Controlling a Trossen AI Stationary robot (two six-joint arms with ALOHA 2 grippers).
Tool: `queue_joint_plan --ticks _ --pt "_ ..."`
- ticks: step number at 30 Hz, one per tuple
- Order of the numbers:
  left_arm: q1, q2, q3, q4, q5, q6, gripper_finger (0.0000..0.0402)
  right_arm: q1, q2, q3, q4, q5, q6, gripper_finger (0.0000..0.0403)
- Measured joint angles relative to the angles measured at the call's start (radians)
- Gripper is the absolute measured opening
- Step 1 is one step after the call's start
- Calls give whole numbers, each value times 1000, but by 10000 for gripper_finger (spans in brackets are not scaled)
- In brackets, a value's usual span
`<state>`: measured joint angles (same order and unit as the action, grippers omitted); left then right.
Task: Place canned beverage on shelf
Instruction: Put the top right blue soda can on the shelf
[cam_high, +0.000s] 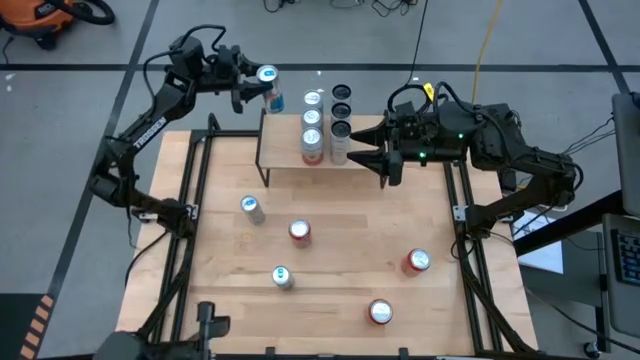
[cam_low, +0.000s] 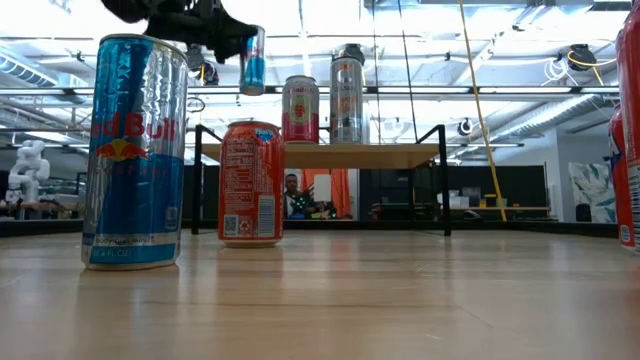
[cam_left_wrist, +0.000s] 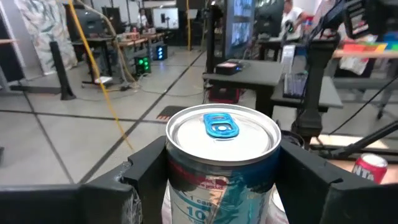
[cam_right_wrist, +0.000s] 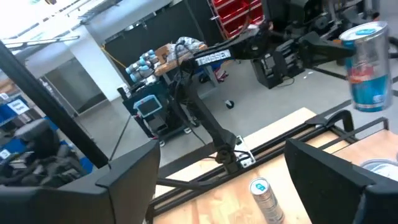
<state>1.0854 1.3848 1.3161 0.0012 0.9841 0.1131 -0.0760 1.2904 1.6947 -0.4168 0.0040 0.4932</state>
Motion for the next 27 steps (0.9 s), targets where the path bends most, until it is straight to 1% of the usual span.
queue_joint_plan --ticks 2,4,7,10,22,27 --pt "3 15 -19 47 38 -20 239 0 1 0 -1 1 8 322" --pt "2 32 -27 48 52 -2 239 -1 7 0 1 9 10 322" --pt "0 65 -37 42 67 30 239 -1 13 0 1 50 -6 322" --pt "0 93 -45 46 87 56 239 -1 22 0 1 52 -6 322" --pt "4 207 -63 38 86 127 239 -1 23 0 0 52 -38 322" --pt "4 217 -63 41 85 113 239 -1 23 0 0 52 -58 322"
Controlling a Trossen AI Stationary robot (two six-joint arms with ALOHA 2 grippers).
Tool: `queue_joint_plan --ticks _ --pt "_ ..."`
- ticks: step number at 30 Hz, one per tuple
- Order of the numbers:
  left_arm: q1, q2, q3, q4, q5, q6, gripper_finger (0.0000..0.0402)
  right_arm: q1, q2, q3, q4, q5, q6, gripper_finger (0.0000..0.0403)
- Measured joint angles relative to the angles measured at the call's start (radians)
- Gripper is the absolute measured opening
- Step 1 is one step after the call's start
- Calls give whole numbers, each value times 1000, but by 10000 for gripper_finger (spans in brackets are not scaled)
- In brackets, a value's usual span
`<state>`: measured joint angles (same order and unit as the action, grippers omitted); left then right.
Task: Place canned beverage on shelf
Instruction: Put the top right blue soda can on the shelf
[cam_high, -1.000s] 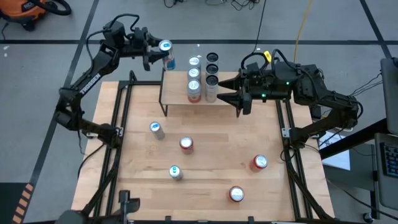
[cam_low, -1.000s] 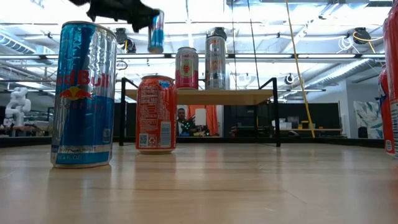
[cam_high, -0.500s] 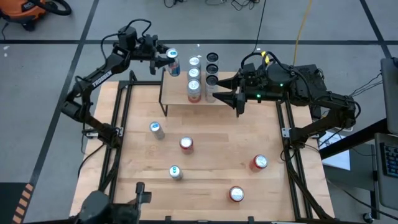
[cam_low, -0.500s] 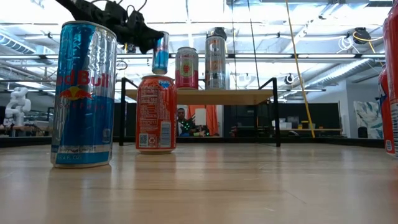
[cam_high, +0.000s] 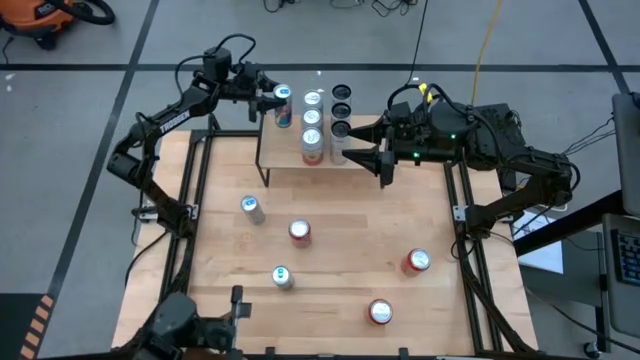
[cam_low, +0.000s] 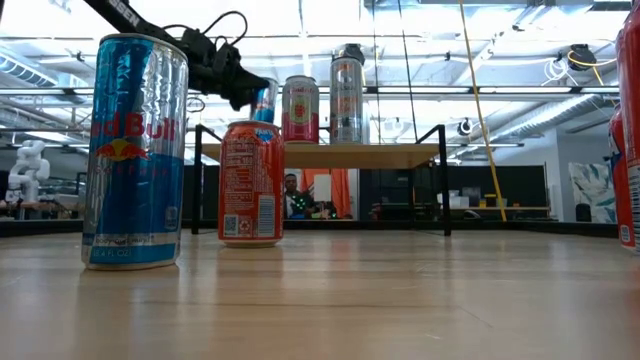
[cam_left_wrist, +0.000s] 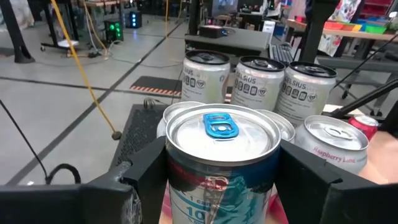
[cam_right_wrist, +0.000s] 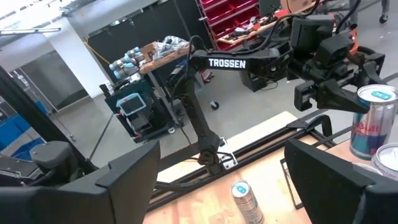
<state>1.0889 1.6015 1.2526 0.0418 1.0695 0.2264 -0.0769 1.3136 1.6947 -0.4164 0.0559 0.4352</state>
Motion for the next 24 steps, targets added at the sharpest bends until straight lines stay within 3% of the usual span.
queue_joint_plan --ticks 8,12,24 --pt "-13 0 1 -5 -45 -37 239 0 0 0 0 0 -14 322" --pt "-28 0 2 3 -125 -70 239 0 0 0 0 0 -14 322" --pt "52 0 -1 4 -21 78 239 -22 0 0 0 0 -40 322"
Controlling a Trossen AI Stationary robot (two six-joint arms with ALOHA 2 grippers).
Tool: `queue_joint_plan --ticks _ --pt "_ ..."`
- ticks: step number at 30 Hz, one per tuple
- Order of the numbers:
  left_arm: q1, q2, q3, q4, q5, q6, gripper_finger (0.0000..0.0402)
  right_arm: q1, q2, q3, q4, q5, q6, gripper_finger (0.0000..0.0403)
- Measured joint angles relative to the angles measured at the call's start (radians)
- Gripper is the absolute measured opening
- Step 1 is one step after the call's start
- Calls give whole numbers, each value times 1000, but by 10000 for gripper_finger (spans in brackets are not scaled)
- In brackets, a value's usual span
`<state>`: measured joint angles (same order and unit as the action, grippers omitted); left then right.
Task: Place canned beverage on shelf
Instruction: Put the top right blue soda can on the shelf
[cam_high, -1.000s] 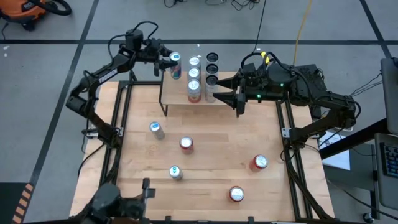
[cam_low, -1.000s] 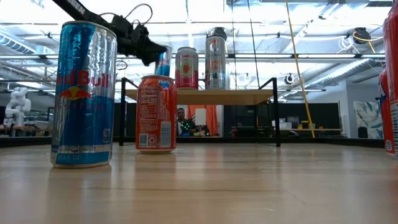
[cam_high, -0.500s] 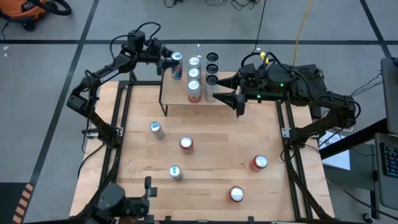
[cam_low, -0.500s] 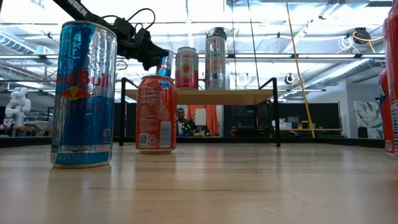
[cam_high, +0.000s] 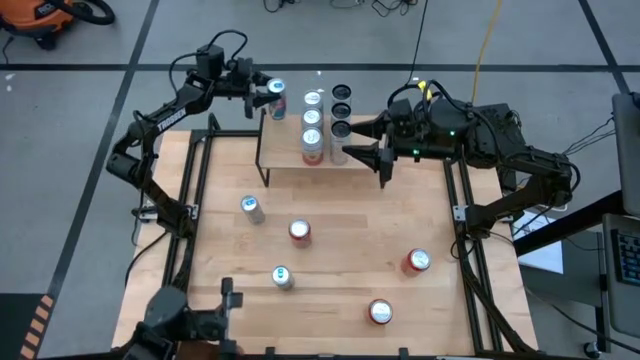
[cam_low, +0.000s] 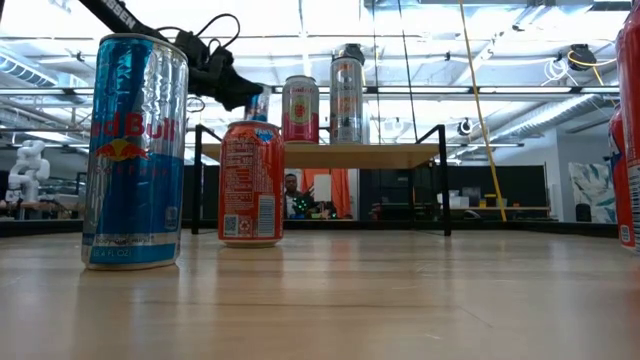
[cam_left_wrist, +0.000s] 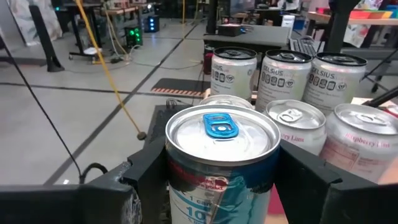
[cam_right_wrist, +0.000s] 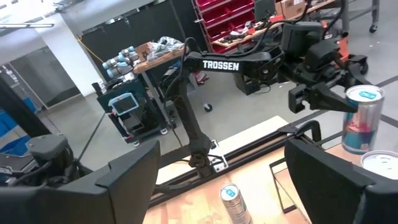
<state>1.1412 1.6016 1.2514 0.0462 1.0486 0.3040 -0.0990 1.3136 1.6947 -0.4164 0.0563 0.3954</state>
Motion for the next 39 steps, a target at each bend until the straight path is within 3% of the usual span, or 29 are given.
queue_joint_plan --ticks 9,39 --pt "2 44 -2 43 33 -10 239 -45 0 0 1 -3 0 322" --pt "-29 87 -2 38 9 18 239 -71 0 0 2 -4 -23 322"
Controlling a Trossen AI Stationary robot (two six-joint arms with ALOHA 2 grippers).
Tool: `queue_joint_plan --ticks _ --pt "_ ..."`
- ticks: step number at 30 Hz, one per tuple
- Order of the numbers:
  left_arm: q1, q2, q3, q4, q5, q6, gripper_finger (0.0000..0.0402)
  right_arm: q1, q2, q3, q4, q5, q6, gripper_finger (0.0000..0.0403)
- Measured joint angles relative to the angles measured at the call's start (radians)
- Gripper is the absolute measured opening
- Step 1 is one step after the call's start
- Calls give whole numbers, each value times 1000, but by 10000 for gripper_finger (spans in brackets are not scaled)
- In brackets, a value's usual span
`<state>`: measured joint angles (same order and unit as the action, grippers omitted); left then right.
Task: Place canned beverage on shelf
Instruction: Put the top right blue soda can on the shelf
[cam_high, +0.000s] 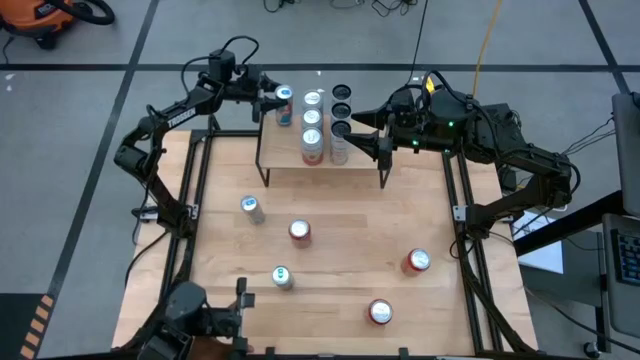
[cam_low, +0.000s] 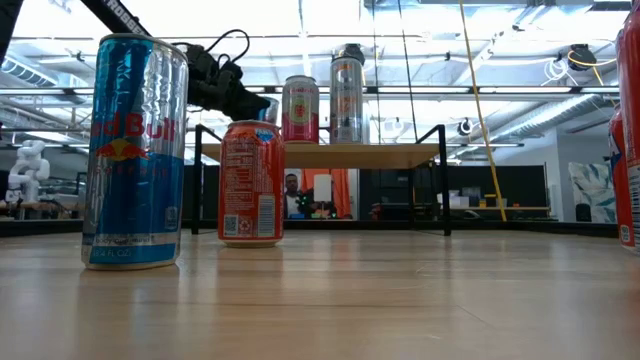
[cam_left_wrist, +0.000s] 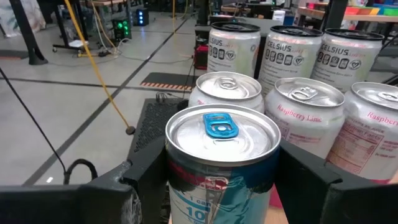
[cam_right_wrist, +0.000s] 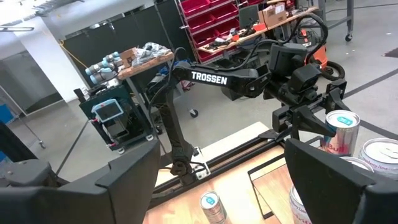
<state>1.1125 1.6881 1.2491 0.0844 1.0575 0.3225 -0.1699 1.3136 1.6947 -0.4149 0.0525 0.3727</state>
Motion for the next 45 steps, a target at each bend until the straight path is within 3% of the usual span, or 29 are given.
queue_joint_plan --ticks 17,29,45 --pt "-10 -1 2 -18 -42 -29 241 0 0 0 0 0 0 322" --pt "-9 2 0 -29 -59 -30 313 0 0 0 0 0 0 322" --pt "-9 -3 17 -22 13 -109 283 0 0 0 0 -1 0 322"
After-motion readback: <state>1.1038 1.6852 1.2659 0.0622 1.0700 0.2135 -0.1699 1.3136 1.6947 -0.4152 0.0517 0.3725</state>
